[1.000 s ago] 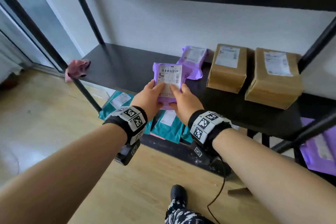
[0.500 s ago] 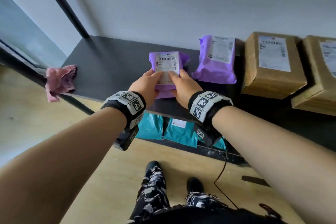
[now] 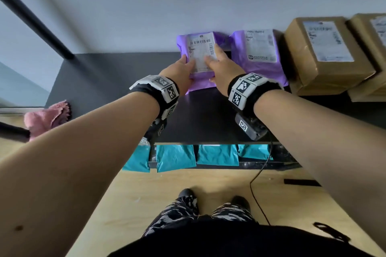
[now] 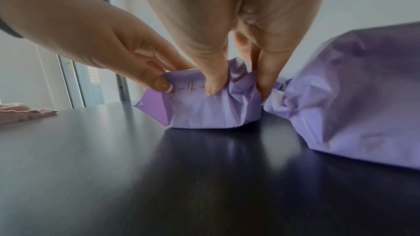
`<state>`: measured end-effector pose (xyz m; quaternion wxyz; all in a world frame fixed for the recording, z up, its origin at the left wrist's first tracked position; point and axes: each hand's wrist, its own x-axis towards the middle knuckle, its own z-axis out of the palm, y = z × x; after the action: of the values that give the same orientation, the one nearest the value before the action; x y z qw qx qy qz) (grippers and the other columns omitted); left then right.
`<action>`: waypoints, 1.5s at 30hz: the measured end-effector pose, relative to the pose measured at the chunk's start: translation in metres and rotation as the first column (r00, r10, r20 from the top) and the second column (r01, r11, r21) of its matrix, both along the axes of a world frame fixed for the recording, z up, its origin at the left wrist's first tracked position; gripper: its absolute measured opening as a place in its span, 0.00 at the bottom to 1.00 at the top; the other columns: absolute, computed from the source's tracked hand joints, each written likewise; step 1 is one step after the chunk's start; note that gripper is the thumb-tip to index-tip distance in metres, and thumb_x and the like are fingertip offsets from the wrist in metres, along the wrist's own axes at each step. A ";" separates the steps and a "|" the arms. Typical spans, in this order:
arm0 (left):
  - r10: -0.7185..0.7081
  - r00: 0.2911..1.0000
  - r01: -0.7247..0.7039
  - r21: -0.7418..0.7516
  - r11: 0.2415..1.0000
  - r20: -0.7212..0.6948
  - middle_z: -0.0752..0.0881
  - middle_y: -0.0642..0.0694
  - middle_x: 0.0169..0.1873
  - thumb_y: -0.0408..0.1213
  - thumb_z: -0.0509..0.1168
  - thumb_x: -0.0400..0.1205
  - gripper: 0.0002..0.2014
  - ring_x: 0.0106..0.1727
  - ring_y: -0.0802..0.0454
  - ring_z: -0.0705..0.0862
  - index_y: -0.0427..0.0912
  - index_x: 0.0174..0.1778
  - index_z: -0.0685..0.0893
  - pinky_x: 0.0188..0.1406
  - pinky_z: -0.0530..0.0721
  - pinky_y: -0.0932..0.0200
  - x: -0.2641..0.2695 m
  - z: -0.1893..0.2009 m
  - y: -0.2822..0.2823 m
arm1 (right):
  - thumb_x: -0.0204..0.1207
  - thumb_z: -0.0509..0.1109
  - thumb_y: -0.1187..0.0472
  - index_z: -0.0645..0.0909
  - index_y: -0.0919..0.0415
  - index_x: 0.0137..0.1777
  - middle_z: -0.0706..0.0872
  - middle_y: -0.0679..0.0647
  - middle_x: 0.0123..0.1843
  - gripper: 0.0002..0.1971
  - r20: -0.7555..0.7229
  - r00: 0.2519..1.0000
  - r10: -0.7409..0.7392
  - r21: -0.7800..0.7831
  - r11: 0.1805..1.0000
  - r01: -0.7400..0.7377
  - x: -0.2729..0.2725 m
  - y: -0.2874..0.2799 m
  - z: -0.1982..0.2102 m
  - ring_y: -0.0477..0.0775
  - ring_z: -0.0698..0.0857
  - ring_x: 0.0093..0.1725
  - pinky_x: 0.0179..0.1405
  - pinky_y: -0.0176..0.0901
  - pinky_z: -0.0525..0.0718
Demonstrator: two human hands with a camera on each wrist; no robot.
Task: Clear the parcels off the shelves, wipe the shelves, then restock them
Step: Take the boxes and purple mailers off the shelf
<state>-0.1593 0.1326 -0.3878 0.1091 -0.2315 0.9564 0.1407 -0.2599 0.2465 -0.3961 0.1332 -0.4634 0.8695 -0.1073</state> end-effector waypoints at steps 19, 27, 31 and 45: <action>-0.136 0.991 0.133 -0.164 0.978 -0.010 0.46 0.45 0.83 0.36 0.55 0.85 0.32 0.84 0.50 0.47 0.41 0.83 0.48 0.81 0.46 0.57 0.001 -0.013 0.001 | 0.84 0.52 0.71 0.53 0.65 0.82 0.51 0.60 0.85 0.27 -0.082 0.995 0.055 0.062 0.997 -0.050 0.015 -0.004 -0.002 0.56 0.50 0.84 0.80 0.41 0.50; -0.106 0.993 0.098 -0.118 0.988 -0.061 0.53 0.45 0.83 0.37 0.58 0.83 0.31 0.83 0.47 0.54 0.43 0.82 0.56 0.81 0.52 0.52 0.003 -0.005 0.004 | 0.81 0.57 0.71 0.68 0.67 0.75 0.67 0.60 0.77 0.22 -0.015 1.000 0.022 -0.031 0.999 -0.023 0.016 -0.002 0.009 0.58 0.65 0.77 0.72 0.36 0.60; -0.020 0.990 0.004 -0.114 0.993 -0.143 0.56 0.45 0.82 0.36 0.58 0.83 0.26 0.81 0.44 0.58 0.45 0.79 0.64 0.79 0.55 0.51 0.004 0.010 0.013 | 0.79 0.58 0.76 0.63 0.66 0.78 0.60 0.58 0.82 0.27 0.014 1.000 0.004 -0.080 0.997 -0.003 0.017 0.004 0.017 0.56 0.57 0.82 0.78 0.40 0.55; 0.192 0.935 -0.218 -0.059 0.974 -0.297 0.70 0.44 0.73 0.33 0.56 0.84 0.21 0.72 0.42 0.70 0.44 0.75 0.70 0.66 0.74 0.48 0.006 0.044 0.130 | 0.75 0.57 0.77 0.75 0.67 0.68 0.74 0.59 0.70 0.22 -0.021 0.999 0.043 -0.166 0.985 -0.046 0.004 0.120 0.046 0.61 0.77 0.66 0.61 0.52 0.77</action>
<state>-0.1534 0.2627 -0.3438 -0.0579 -0.3117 0.9380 0.1400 -0.2563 0.3663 -0.3505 0.0889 -0.4931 0.8481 -0.1725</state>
